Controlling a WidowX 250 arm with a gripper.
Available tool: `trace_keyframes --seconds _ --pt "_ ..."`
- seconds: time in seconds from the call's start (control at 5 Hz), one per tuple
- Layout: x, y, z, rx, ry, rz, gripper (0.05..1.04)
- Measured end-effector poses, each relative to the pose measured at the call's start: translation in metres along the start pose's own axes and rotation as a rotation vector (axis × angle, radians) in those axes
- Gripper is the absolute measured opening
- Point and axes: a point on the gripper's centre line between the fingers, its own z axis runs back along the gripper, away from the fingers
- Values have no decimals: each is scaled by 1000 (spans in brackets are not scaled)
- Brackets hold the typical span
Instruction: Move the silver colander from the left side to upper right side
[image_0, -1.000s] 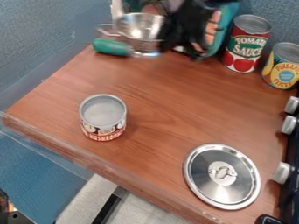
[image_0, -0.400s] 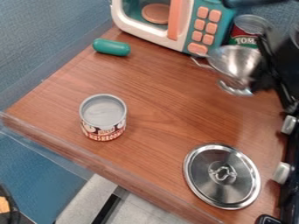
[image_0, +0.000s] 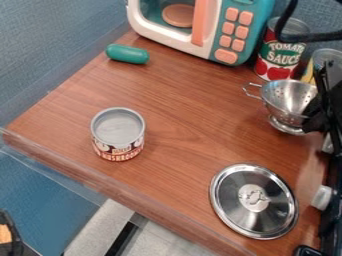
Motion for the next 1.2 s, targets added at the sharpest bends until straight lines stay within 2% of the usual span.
trace_keyframes --seconds 0.2,0.6,0.8,1.2 --pt "-5 7 -7 -16 9 21 74" --pt "-13 21 -14 -18 23 48 102" --pt "-8 22 -13 -54 5 44 272" --pt "-9 20 -19 -62 34 44 859"
